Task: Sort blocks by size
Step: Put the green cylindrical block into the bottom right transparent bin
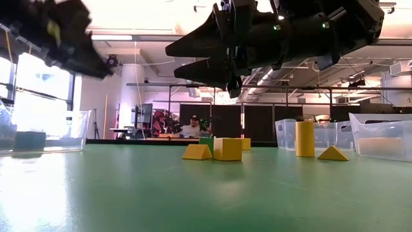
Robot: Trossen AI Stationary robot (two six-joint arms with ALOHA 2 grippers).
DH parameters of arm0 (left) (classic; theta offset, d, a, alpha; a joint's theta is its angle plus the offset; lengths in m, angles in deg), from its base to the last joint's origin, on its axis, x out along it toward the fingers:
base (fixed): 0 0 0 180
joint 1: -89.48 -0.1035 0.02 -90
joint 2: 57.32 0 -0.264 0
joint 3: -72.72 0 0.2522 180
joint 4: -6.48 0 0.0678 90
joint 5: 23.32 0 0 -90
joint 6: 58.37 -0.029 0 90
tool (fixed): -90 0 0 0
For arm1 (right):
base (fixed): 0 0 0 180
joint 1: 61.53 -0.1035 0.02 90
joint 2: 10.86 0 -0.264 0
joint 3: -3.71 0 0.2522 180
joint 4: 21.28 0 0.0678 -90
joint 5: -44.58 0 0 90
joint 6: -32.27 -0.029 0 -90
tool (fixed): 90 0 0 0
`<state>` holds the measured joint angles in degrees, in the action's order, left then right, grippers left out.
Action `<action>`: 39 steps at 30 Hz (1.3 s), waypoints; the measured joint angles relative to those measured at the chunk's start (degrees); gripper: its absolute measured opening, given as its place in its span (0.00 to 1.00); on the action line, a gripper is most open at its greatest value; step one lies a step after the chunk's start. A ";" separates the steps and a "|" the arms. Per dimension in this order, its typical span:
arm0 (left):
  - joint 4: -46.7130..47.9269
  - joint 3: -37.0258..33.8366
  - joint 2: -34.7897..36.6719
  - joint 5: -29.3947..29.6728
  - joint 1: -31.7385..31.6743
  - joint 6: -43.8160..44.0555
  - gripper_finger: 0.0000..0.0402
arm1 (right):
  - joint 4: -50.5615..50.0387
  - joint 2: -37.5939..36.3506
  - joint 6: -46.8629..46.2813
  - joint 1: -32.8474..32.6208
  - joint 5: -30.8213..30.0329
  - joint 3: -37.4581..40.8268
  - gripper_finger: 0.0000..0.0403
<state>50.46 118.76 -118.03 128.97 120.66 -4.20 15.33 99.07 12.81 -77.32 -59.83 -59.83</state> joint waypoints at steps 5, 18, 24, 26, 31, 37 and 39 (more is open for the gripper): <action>-19.99 0.00 -3.87 -1.42 0.55 -23.49 0.49 | 0.00 0.00 0.00 0.00 0.00 0.00 0.54; -37.92 0.00 -23.48 -10.46 -6.30 -27.27 0.49 | 0.03 -1.55 1.95 0.78 0.04 -0.02 0.54; -55.38 0.00 -30.85 -21.89 -10.90 -36.15 0.49 | -7.83 -10.09 6.28 4.25 0.06 -0.04 0.54; -62.10 -0.02 -33.00 -26.72 -12.51 -39.04 0.49 | -13.47 -14.33 5.63 6.46 -0.01 -0.09 0.54; -80.83 0.00 -39.41 -35.64 -16.11 -42.28 0.49 | -30.76 -22.52 -0.20 12.63 -3.54 -0.09 0.54; -90.43 0.56 -46.17 -37.99 -18.20 -39.20 0.49 | -45.28 -22.55 -6.21 19.41 -7.39 -0.09 0.54; -90.15 0.82 -47.33 -37.95 -18.49 -37.71 0.49 | -47.53 -21.46 -7.59 21.17 -6.90 -0.08 0.54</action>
<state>-39.68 119.58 -165.36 91.02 102.17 -41.91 -32.20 77.61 5.22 -56.15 -66.73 -59.91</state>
